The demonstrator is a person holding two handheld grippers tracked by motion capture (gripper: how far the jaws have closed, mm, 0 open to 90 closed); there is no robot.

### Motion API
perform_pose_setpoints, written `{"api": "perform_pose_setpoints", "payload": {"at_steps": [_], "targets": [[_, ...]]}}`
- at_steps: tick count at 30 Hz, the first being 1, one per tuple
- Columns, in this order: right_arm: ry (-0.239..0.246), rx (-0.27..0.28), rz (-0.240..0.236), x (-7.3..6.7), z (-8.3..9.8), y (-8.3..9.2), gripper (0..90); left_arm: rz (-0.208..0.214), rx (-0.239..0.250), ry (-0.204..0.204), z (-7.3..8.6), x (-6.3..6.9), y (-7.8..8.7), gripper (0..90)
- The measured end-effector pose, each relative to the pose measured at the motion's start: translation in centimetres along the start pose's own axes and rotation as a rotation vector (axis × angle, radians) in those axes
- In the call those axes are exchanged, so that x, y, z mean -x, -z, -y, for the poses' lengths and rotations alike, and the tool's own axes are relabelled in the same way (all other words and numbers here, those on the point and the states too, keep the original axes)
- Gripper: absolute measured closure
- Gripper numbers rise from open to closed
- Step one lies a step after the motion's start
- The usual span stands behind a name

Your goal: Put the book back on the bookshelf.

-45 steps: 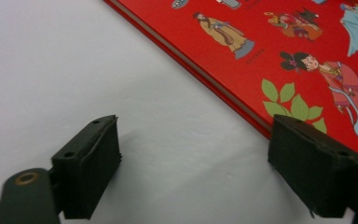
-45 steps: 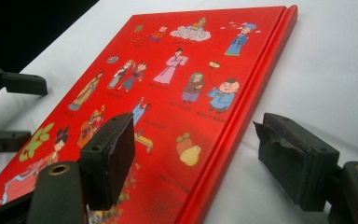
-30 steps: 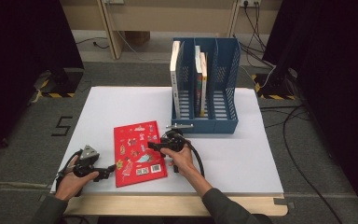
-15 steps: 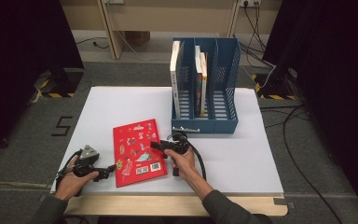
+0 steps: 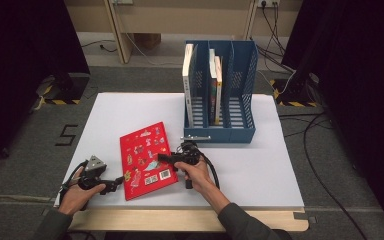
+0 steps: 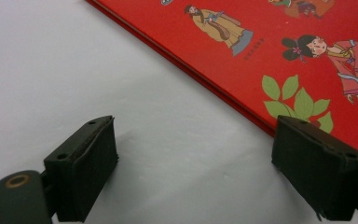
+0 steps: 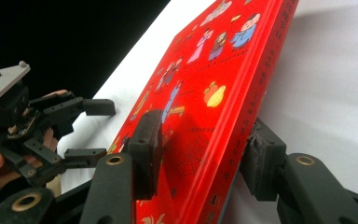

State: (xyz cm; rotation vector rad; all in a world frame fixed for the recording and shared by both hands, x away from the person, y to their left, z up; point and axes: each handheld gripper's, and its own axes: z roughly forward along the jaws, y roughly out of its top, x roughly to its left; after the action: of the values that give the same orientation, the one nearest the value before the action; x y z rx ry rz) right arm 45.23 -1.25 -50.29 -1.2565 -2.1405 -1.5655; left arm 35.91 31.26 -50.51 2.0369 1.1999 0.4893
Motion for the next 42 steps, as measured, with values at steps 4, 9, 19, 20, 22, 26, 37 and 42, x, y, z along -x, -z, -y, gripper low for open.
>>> {"api": "perform_pose_setpoints", "payload": {"at_steps": [4,9,19,20,22,26,37,42], "targets": [[0.021,-0.001,-0.012,0.0,-0.1,0.1,55.3,0.003,0.004,0.013,0.0,-0.1,0.0,12.8],[0.058,0.038,-0.052,-0.5,-0.3,0.6,59.3,0.014,0.029,0.083,0.0,-0.8,0.3,14.6],[0.238,0.1,-0.082,-2.9,-1.1,1.9,64.1,0.002,0.062,0.194,0.0,-1.6,0.6,14.9],[0.25,0.111,-0.1,-2.9,-1.0,2.0,64.4,0.027,0.075,0.217,0.0,-1.5,0.7,14.9],[0.252,0.113,-0.102,-3.0,-1.1,2.1,64.3,0.032,0.077,0.217,-0.2,-1.2,0.6,14.9],[0.253,0.115,-0.106,-3.1,-1.1,2.2,64.4,0.038,0.1,0.24,-0.4,-1.2,0.8,14.9],[0.349,0.143,-0.115,-4.4,-1.3,2.4,65.2,0.002,0.058,0.26,-0.3,-2.0,0.6,14.9],[0.423,0.176,-0.135,-5.0,-1.8,2.8,66.7,0.046,0.111,0.296,-0.6,-2.0,0.8,20.6]]}}
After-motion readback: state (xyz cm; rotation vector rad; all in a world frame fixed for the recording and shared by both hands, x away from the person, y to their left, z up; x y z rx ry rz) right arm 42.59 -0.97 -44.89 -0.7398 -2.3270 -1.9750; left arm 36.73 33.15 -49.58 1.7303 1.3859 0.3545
